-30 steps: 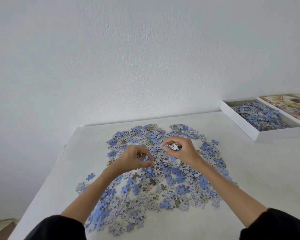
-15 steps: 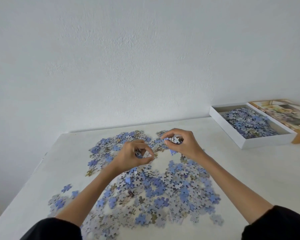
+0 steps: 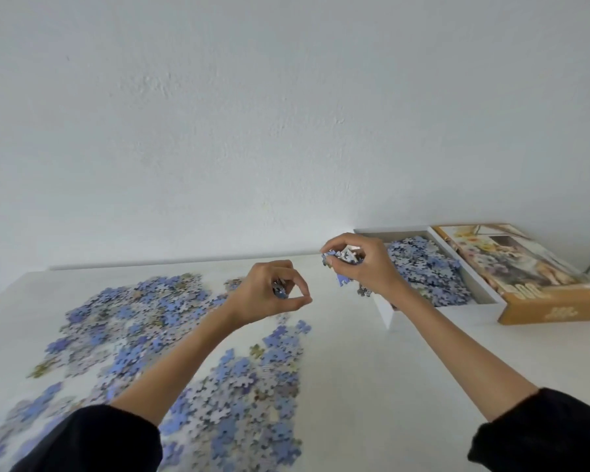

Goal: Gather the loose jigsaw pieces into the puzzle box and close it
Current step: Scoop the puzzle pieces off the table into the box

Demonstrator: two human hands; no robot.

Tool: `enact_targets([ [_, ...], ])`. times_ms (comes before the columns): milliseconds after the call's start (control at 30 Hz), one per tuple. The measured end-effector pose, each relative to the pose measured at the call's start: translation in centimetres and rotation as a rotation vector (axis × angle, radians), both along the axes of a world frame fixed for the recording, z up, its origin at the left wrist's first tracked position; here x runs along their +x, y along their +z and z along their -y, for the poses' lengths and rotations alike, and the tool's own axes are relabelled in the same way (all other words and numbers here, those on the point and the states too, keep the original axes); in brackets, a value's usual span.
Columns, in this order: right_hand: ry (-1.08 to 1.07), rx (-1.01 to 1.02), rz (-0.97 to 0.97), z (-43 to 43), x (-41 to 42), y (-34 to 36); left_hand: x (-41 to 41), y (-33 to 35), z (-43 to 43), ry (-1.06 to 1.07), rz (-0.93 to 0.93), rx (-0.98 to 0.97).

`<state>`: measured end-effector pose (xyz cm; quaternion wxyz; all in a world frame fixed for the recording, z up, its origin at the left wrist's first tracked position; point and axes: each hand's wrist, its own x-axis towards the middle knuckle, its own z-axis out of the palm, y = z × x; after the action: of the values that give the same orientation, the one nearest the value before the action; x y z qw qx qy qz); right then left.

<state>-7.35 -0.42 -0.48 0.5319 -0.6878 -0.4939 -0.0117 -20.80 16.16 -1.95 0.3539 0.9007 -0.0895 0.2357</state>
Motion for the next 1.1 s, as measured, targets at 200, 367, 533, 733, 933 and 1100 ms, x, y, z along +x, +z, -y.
enact_targets([
  [200, 0.0, -0.003, -0.014, 3.7, 6.9, 0.3, 5.5, -0.5, 4.9, -0.025, -0.001, -0.001],
  [367, -0.083, -0.012, 0.002, 6.6, 12.6, -0.5, 10.3, -1.2, 8.1, -0.064, -0.023, -0.04],
  [533, -0.166, -0.049, 0.01, 9.2, 17.4, -2.3, 15.9, -1.7, 11.7, -0.111, -0.081, -0.07],
  [733, -0.198, -0.205, 0.022, 10.4, 20.7, -5.6, 20.9, -3.9, 14.3, -0.086, -0.109, 0.166],
  [933, -0.227, -0.205, 0.004, 10.3, 21.4, -6.5, 21.2, -5.6, 14.2, 0.007, -0.022, 0.35],
  [1100, -0.172, -0.311, 0.099, 10.1, 21.6, -7.3, 20.3, -5.6, 13.0, -0.152, -0.193, 0.372],
])
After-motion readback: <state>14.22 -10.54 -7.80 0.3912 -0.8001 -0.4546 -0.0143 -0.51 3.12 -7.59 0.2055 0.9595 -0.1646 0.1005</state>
